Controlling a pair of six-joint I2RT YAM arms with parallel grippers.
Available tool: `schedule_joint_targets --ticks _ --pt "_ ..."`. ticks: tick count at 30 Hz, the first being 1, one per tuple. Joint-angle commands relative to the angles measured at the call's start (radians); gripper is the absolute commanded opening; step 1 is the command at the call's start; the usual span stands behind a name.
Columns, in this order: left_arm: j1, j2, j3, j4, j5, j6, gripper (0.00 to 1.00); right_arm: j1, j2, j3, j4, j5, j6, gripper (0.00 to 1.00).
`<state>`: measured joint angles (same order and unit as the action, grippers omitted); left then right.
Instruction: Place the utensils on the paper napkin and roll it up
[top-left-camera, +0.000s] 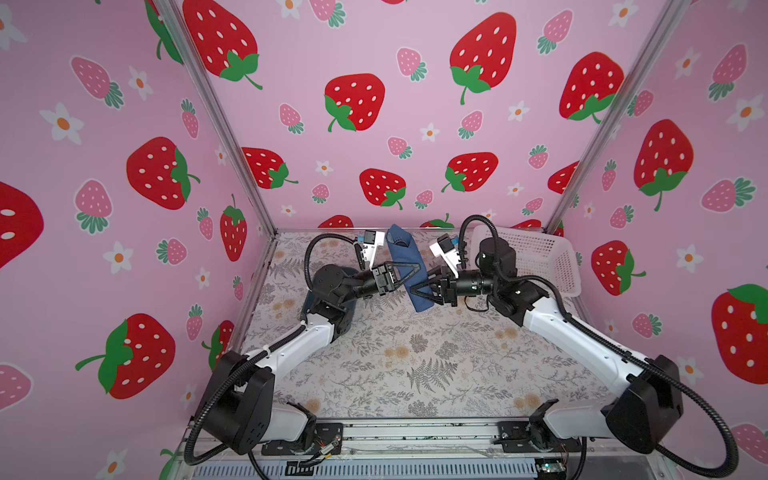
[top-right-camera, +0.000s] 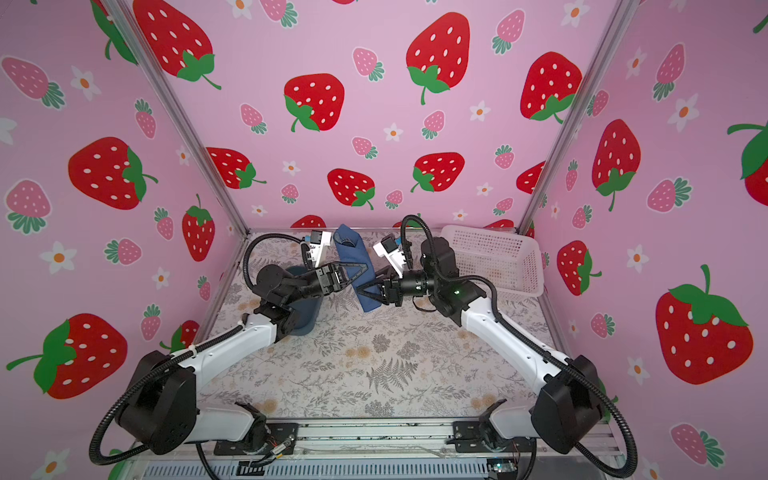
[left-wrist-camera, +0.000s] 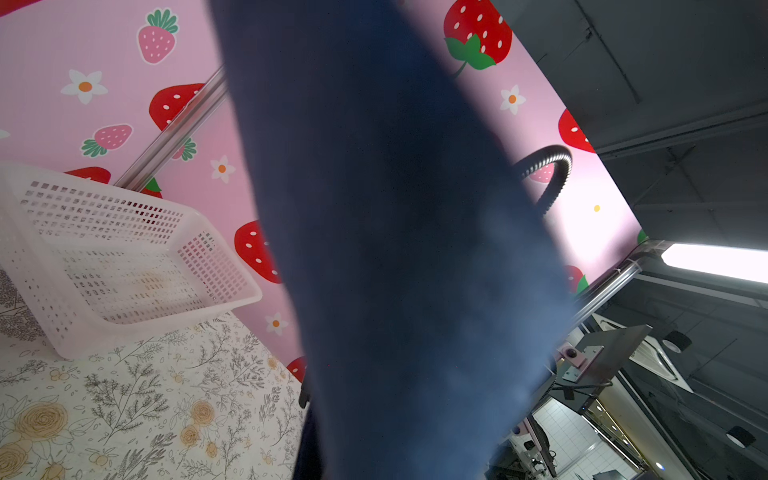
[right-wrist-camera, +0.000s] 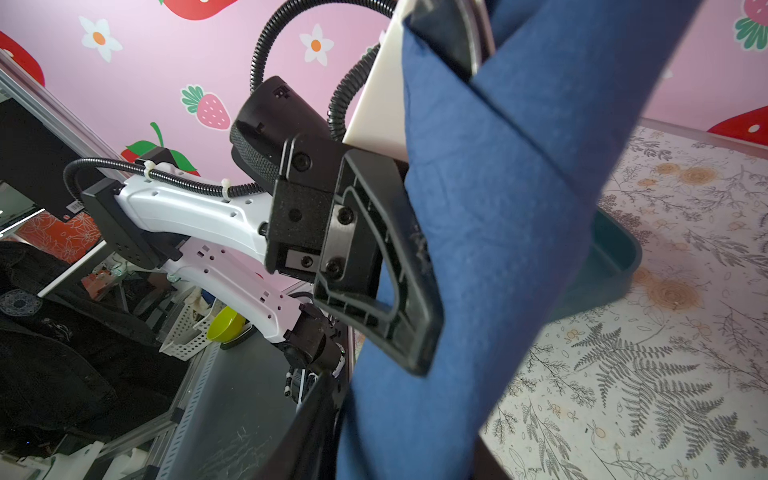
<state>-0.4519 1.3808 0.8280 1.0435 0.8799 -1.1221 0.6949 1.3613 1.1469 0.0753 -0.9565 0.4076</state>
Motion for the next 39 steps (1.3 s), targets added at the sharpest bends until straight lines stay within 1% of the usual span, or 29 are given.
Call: schedule_joint_targets --ticks 1,5,16,20,27,29,31,32,34,36,39 --pt "-0.004 -0.006 0.051 0.069 0.017 0.002 0.00 -0.003 0.015 0.033 0.043 -0.051 0.024 0.35" --pt "-0.006 -0.005 0.050 0.061 0.021 0.011 0.00 -0.003 0.020 0.030 0.065 -0.062 0.051 0.32" --pt "-0.008 -0.014 0.038 0.015 0.022 0.043 0.00 -0.006 -0.001 0.023 0.070 0.001 0.065 0.21" --pt "-0.007 -0.016 0.031 0.003 0.019 0.053 0.00 -0.006 -0.012 0.015 0.092 -0.001 0.078 0.20" --pt "-0.008 -0.004 0.033 -0.003 0.016 0.054 0.00 -0.005 -0.023 -0.004 0.130 -0.002 0.091 0.12" --pt "-0.008 -0.004 0.034 -0.011 0.011 0.057 0.04 -0.006 -0.026 -0.010 0.140 -0.001 0.092 0.11" --pt "-0.008 -0.003 0.032 -0.022 0.010 0.063 0.04 -0.006 -0.028 -0.015 0.142 -0.001 0.092 0.10" --pt "-0.008 -0.005 0.031 -0.034 0.008 0.068 0.12 -0.006 -0.030 -0.016 0.145 0.000 0.092 0.10" --pt "-0.008 -0.008 0.025 -0.050 0.000 0.078 0.16 -0.006 -0.032 -0.018 0.147 0.005 0.090 0.10" --pt "-0.008 -0.012 0.020 -0.076 -0.008 0.086 0.26 -0.006 -0.032 -0.019 0.148 0.011 0.085 0.10" --pt "-0.008 -0.015 0.014 -0.110 -0.007 0.096 0.39 -0.006 -0.032 -0.019 0.154 0.012 0.084 0.09"
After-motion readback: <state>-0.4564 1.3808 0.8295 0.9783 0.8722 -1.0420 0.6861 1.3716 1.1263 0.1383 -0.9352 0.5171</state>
